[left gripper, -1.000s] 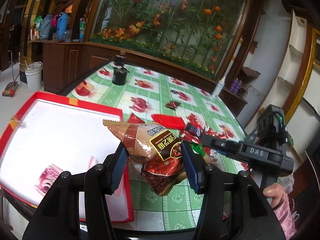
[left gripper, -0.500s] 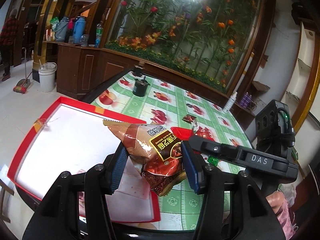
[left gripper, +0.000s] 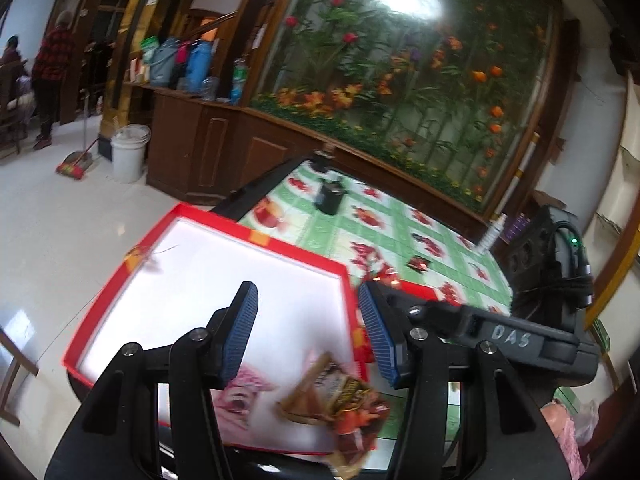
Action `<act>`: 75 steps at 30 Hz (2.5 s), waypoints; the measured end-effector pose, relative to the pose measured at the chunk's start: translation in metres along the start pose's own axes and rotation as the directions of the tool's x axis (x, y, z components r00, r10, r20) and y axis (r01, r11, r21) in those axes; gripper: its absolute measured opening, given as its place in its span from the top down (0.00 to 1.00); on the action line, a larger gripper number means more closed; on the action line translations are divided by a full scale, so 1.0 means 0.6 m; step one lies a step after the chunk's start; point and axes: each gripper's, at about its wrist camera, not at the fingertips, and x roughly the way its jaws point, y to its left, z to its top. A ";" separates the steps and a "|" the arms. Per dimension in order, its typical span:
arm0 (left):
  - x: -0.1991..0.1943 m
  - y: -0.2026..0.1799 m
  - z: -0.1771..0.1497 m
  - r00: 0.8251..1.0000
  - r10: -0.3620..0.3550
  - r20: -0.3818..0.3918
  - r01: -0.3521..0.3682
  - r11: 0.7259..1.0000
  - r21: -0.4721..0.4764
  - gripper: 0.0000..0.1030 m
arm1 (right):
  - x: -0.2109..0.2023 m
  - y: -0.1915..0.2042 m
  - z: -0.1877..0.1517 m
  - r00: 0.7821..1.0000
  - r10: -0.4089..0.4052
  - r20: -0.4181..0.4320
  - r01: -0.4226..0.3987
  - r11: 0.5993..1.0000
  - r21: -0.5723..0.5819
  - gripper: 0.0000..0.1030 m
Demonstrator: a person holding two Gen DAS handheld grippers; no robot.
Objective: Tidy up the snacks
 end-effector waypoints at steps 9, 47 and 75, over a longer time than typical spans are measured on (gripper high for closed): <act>0.023 0.059 -0.011 0.993 0.099 -0.061 -0.104 0.992 -0.076 0.49 | 0.033 -0.056 -0.007 0.990 -0.096 -0.099 0.106 0.989 0.102 0.63; 0.081 -0.056 -0.087 0.938 0.319 -0.133 -0.270 0.916 0.298 0.37 | -0.286 -0.365 -0.004 0.878 -0.448 0.170 0.379 0.866 0.326 0.50; 0.139 -0.269 -0.118 0.955 0.187 -0.228 -0.060 0.881 0.470 0.37 | -0.246 -0.350 -0.039 0.902 -0.427 -0.067 0.418 0.901 -0.115 0.71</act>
